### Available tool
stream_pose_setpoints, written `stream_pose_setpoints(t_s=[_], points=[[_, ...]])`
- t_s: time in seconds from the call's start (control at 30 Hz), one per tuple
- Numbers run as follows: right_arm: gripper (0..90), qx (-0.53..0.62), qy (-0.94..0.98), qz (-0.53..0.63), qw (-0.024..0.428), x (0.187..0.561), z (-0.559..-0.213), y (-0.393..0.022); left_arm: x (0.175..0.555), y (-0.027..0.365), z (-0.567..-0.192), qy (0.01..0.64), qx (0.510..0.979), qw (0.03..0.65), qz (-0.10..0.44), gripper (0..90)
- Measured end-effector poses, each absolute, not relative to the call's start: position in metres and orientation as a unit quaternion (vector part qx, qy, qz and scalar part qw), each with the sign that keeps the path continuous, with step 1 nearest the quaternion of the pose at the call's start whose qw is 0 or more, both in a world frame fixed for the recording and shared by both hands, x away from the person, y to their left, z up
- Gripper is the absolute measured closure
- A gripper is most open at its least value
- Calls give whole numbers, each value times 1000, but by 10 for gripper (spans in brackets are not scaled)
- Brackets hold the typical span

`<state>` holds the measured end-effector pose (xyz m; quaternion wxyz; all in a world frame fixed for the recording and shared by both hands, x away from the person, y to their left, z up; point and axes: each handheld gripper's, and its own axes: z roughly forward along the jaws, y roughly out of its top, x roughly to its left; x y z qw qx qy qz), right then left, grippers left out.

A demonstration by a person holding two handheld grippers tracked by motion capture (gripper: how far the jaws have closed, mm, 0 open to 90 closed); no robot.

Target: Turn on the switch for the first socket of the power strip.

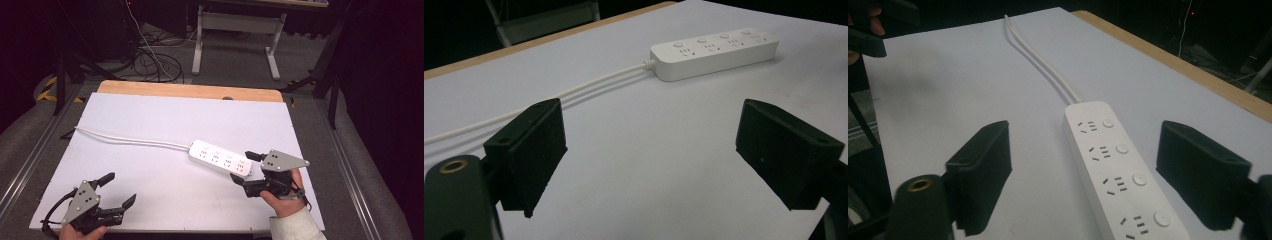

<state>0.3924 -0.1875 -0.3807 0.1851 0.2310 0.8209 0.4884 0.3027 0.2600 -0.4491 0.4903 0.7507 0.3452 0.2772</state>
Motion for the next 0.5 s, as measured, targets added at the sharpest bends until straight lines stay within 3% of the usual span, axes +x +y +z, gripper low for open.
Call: stream_pose_setpoints(t_s=[0.23, 0.37, 0.5], points=[[405, 225, 828, 489, 154, 404, -372, -179, 303, 260, -449, 347, 750, 491, 277, 133], [581, 230, 828, 490, 142, 414, -368, -172, 303, 260, -449, 346, 750, 491, 278, 133], [677, 233, 826, 494, 135, 420, -367, -168, 303, 260, -449, 346, 750, 491, 278, 133]])
